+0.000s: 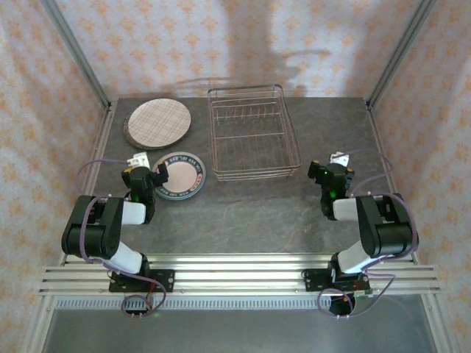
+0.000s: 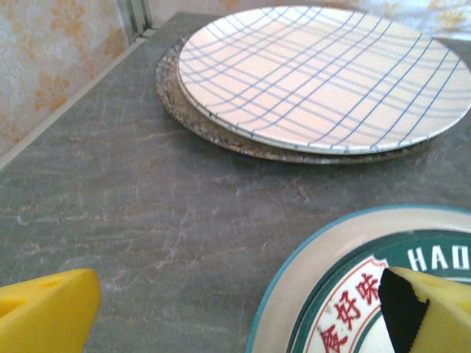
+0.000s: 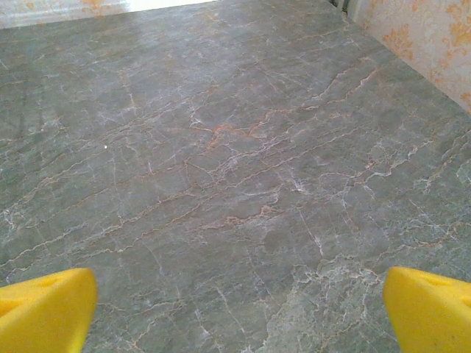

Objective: Unload the plates from the dish rack

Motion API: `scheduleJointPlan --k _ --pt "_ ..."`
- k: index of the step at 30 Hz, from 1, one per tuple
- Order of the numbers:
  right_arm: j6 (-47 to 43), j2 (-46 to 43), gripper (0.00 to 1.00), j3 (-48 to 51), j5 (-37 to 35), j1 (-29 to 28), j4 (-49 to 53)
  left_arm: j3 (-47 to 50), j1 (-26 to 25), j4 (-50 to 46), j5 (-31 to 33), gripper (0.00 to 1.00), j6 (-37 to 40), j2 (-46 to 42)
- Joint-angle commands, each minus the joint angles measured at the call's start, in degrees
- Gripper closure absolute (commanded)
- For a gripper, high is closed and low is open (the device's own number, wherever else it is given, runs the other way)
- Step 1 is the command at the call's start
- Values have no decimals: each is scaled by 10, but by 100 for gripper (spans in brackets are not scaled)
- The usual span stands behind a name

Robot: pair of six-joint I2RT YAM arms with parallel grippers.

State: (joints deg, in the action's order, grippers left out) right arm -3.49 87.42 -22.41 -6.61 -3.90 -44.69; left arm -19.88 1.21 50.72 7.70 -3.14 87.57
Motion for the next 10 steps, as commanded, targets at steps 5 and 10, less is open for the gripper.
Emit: scheduleJointPlan --k 5,10 --pt "9 4 0 -18 5 11 -3 -8 -6 22 7 1 12 -2" --pt "10 -1 1 -14 17 17 -5 -10 -12 23 19 1 16 -1"
